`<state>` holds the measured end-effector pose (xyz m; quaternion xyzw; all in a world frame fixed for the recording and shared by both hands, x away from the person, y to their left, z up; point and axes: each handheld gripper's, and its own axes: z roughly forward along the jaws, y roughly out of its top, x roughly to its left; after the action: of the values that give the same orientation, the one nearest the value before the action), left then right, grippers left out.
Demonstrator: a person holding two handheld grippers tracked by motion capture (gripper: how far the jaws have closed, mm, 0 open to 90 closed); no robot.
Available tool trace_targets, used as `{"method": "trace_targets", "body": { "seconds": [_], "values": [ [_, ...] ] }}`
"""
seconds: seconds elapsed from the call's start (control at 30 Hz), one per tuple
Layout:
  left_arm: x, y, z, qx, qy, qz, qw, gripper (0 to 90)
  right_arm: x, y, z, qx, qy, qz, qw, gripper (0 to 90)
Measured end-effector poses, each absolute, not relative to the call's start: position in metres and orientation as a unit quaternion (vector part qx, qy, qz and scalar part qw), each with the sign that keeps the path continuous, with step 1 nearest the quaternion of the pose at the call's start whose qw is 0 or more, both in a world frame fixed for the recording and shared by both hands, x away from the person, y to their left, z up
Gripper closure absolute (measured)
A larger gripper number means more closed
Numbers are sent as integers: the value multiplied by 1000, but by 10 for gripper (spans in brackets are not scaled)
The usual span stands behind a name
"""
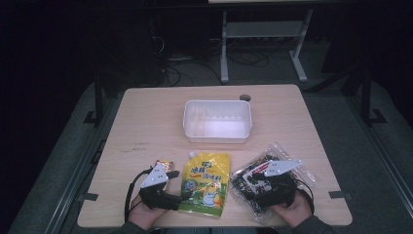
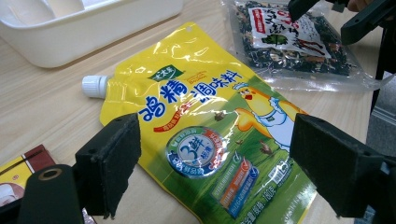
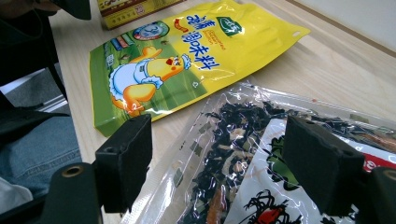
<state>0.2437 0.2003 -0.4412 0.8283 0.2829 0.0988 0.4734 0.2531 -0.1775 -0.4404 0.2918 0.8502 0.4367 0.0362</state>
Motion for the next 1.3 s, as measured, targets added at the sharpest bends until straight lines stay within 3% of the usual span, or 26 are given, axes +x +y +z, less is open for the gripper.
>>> {"method": "trace_targets", "body": {
  "seconds": [0.73, 1.3],
  "values": [
    [241, 199, -440, 829, 280, 99, 475, 161, 255, -184, -434, 301, 849, 432, 41, 228],
    [243, 201, -439, 827, 282, 103, 475, 161, 266, -222, -411, 352, 831, 426, 64, 212]
  ]
}}
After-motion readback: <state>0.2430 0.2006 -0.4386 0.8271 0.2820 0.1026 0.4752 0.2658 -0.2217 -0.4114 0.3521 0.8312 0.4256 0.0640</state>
